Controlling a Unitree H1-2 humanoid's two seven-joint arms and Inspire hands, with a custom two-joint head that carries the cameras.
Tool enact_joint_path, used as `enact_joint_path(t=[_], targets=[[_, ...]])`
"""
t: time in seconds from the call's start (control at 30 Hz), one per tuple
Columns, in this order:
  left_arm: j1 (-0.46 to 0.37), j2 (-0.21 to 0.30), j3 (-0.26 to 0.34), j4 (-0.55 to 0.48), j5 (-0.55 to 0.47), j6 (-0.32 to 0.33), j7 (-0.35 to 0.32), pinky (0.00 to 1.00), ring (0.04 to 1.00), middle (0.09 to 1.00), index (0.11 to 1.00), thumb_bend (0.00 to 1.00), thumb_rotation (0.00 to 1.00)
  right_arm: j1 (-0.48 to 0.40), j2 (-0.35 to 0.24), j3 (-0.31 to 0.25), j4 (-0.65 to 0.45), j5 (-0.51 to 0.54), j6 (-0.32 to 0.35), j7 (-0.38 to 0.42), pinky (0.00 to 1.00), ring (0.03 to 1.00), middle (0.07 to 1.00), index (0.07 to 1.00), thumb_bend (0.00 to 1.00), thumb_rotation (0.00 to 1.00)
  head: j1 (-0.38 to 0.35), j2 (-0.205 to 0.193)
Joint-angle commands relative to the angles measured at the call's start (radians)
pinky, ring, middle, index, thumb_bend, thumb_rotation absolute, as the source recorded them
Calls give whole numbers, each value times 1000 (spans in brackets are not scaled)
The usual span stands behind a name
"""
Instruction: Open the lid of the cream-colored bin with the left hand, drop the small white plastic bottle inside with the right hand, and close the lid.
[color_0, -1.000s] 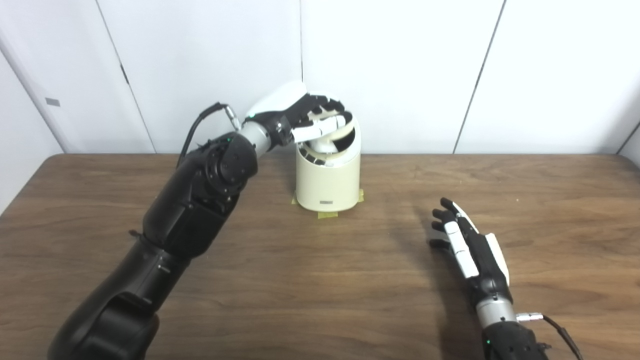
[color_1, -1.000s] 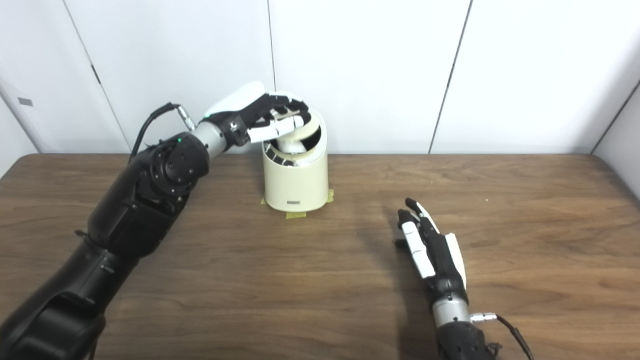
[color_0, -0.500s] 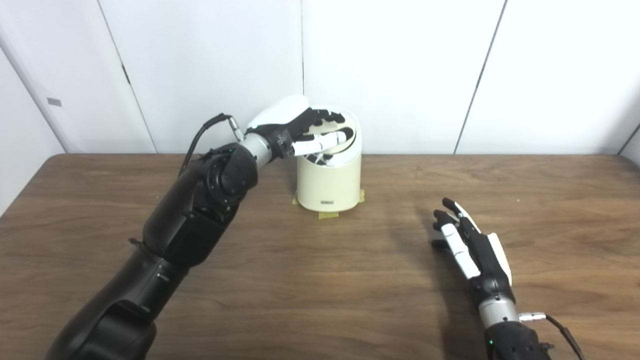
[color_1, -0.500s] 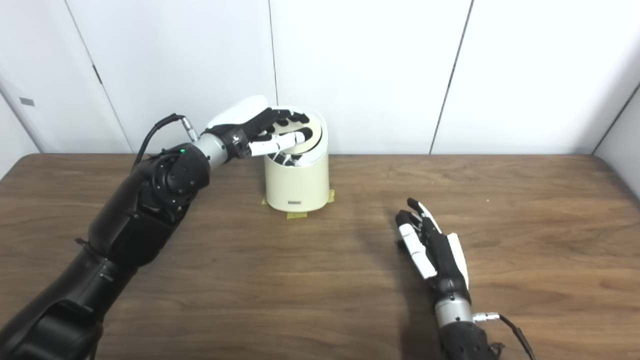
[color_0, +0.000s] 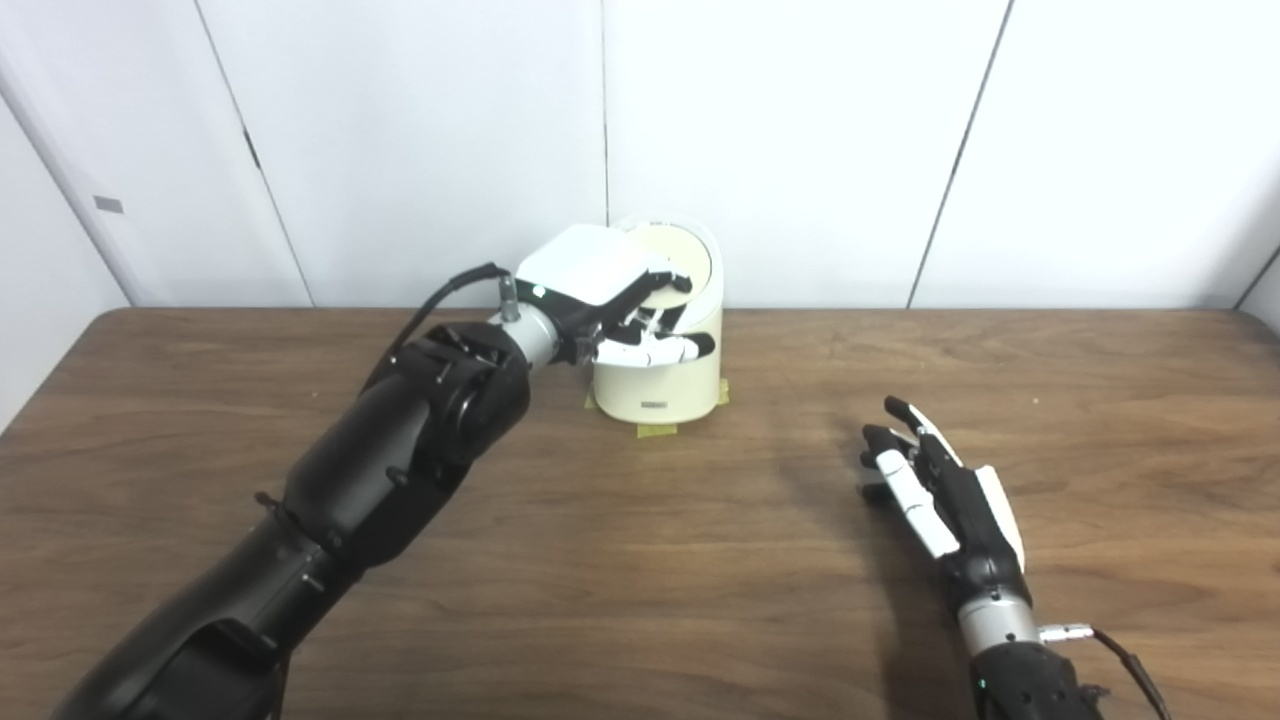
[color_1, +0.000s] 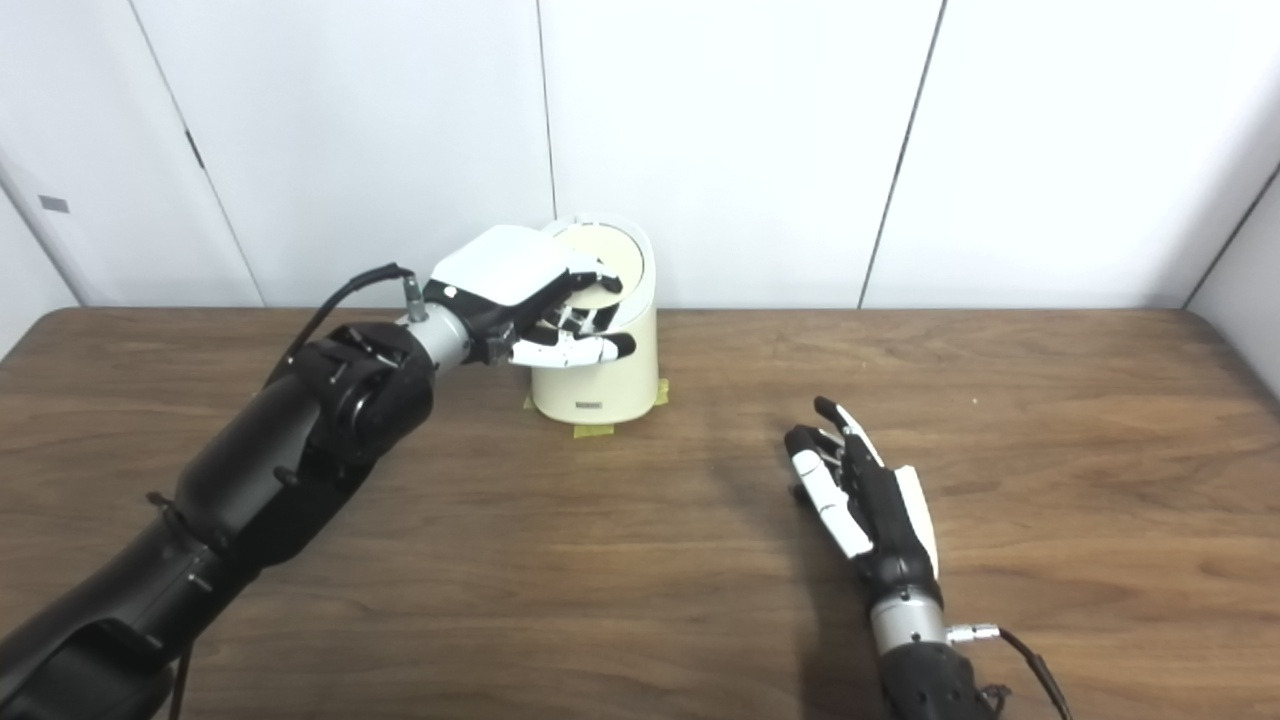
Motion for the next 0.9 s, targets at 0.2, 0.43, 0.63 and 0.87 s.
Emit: enact_joint_path(t=[0.2, 0.43, 0.63, 0.87], targets=[[12, 18, -22, 18, 86, -39, -61, 985, 907, 876, 853, 519, 946, -26, -6, -2, -33, -2, 0, 9, 612, 746, 799, 903, 365, 815, 1, 4], [21, 11, -23, 19, 120, -36, -100, 986, 911, 876, 854, 521, 976, -24, -4, -7, -40, 2, 1, 13, 606, 746, 794, 904, 369, 814, 0, 8], [25, 7, -22, 25, 124, -39, -121, 961, 897, 871, 854, 530, 1000, -22, -4, -10, -41, 5, 4, 15, 614, 748, 789, 903, 372, 811, -1, 10], [49, 13, 16, 5, 93, -45, -86, 909, 869, 844, 837, 535, 986, -21, -5, -8, -48, 2, 12, 17, 598, 722, 789, 902, 373, 808, -1, 12]])
